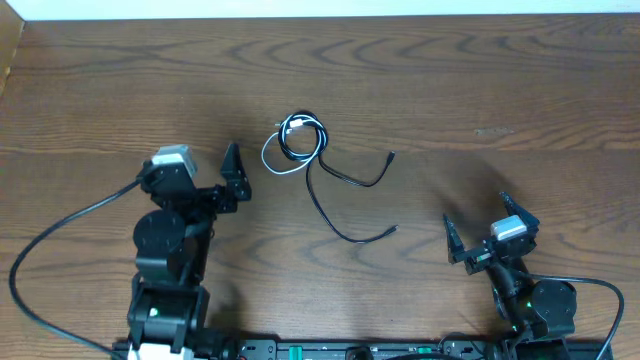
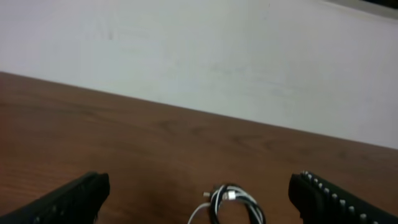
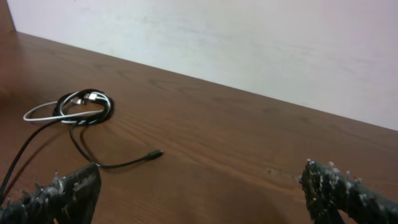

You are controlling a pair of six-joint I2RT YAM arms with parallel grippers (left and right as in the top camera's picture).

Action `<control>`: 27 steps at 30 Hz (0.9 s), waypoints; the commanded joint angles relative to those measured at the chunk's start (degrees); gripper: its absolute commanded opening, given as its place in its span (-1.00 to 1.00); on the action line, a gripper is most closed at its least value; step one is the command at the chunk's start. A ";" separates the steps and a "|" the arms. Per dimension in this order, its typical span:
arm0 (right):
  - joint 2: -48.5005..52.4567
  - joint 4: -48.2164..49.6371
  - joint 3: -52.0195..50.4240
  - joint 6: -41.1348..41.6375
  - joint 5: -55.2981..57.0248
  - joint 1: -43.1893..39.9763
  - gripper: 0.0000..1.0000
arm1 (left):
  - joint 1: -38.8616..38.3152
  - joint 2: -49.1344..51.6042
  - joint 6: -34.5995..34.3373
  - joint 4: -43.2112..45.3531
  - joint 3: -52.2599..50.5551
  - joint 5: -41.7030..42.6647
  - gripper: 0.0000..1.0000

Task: Untangle cables
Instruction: 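Move the left gripper forward toward the left side of the cable bundle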

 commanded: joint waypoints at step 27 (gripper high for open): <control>0.04 -0.28 -0.07 0.61 0.68 -0.15 0.98 | 0.02 2.32 0.57 1.44 0.68 1.36 0.96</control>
